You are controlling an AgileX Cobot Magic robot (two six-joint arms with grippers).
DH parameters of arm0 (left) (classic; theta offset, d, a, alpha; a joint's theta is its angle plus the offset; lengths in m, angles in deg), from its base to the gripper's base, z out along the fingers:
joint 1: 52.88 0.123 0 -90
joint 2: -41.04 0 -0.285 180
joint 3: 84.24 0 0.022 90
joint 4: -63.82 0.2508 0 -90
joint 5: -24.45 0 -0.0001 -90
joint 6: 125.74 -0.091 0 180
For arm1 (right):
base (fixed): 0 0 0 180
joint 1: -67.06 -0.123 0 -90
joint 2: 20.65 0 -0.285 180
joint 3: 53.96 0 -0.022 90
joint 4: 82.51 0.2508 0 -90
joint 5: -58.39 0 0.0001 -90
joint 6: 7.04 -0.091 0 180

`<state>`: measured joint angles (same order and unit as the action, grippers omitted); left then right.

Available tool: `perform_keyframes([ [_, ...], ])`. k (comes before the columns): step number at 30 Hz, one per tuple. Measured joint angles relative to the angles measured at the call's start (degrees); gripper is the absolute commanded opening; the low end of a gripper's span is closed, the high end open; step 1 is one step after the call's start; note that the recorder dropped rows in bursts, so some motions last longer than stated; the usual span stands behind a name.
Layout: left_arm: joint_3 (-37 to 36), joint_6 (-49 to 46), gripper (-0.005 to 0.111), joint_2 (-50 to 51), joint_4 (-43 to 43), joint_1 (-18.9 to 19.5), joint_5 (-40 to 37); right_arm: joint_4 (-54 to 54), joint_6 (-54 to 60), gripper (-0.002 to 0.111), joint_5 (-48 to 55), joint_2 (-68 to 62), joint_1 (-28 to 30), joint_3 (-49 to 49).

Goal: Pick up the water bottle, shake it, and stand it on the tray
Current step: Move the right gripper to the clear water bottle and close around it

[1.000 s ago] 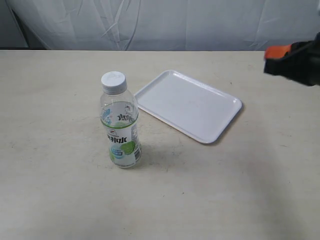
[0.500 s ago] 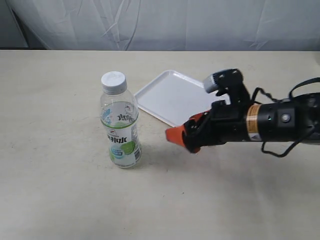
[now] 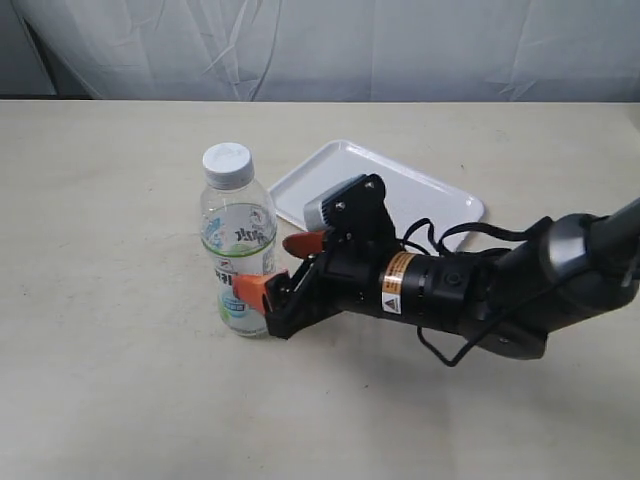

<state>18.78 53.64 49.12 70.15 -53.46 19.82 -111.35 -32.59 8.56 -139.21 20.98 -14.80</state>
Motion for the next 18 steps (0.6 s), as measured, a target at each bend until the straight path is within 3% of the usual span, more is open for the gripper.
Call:
perform_keyframes([
  [12,0.0,0.0,0.0,0.0,0.0,0.0,0.0,1.91,0.83,0.078,1.29,-4.58,-2.13,-7.13],
  [15,0.0,0.0,0.0,0.0,0.0,0.0,0.0,1.91,0.06,0.052,3.0,-4.71,-2.13,-8.04],
  [17,0.0,0.0,0.0,0.0,0.0,0.0,0.0,1.91,-0.54,0.012,4.27,-4.71,-2.13,-8.65],
  [18,0.0,0.0,0.0,0.0,0.0,0.0,0.0,1.54,-0.81,0.0,4.68,-4.71,-2.13,-8.88],
])
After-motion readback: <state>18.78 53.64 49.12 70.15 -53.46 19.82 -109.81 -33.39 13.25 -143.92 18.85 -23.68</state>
